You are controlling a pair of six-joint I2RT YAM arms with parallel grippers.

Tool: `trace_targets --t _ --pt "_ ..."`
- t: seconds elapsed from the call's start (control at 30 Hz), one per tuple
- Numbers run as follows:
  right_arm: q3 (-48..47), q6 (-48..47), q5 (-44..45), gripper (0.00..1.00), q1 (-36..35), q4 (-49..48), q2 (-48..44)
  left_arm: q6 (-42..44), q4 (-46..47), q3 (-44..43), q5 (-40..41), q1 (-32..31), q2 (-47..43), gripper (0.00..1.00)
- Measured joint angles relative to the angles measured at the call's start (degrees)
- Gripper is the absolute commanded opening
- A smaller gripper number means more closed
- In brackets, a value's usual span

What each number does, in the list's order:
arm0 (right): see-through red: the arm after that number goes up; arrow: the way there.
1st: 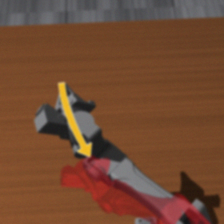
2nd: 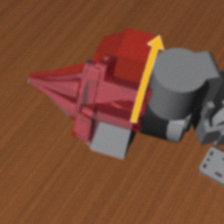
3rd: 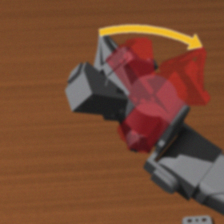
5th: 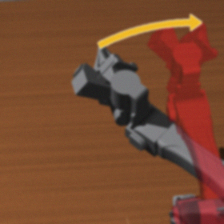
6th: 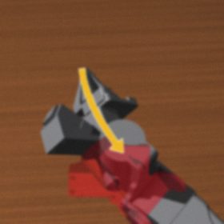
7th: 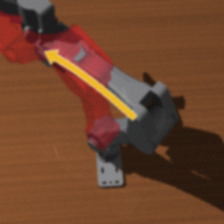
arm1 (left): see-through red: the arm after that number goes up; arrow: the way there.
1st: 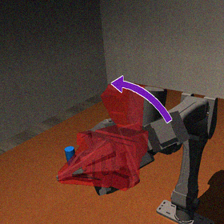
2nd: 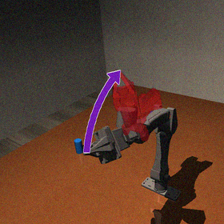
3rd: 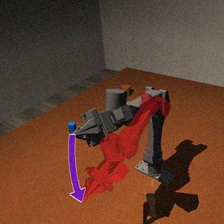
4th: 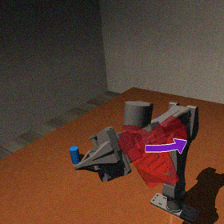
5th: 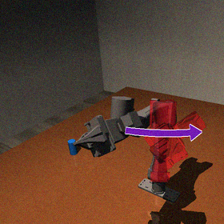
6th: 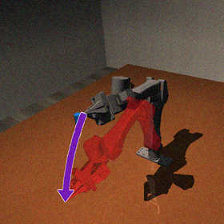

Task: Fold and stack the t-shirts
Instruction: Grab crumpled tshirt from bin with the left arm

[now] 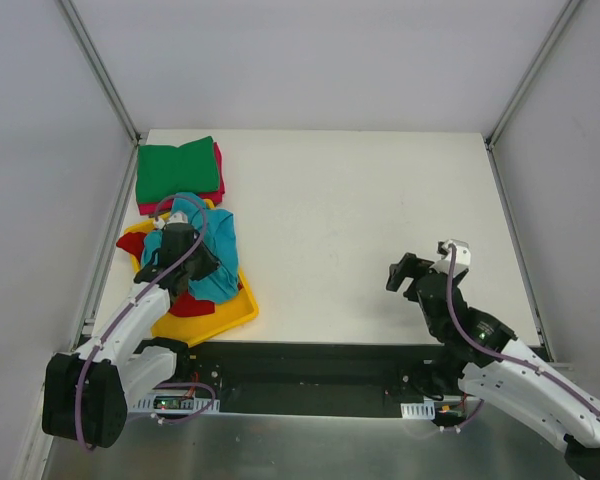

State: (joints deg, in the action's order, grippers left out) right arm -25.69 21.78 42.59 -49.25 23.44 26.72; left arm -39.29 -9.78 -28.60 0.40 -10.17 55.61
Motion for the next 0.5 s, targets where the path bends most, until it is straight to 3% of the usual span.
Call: trace_targets --t 0.23,0.4,0.5 --pt "0.6 -0.4 0.0 0.96 0.0 -0.8 -3.9 1.4 1.7 0.2 -0.5 0.0 -1.3 0.0" --pt "1.2 -0.9 -0.7 0.96 0.0 -0.9 -5.2 2.7 1.5 -0.8 -1.9 0.0 -9.8 0.0" --pt "1.2 -1.6 -2.1 0.96 0.0 -1.2 -5.4 3.2 -1.0 -5.7 -1.8 0.0 -15.0 0.0"
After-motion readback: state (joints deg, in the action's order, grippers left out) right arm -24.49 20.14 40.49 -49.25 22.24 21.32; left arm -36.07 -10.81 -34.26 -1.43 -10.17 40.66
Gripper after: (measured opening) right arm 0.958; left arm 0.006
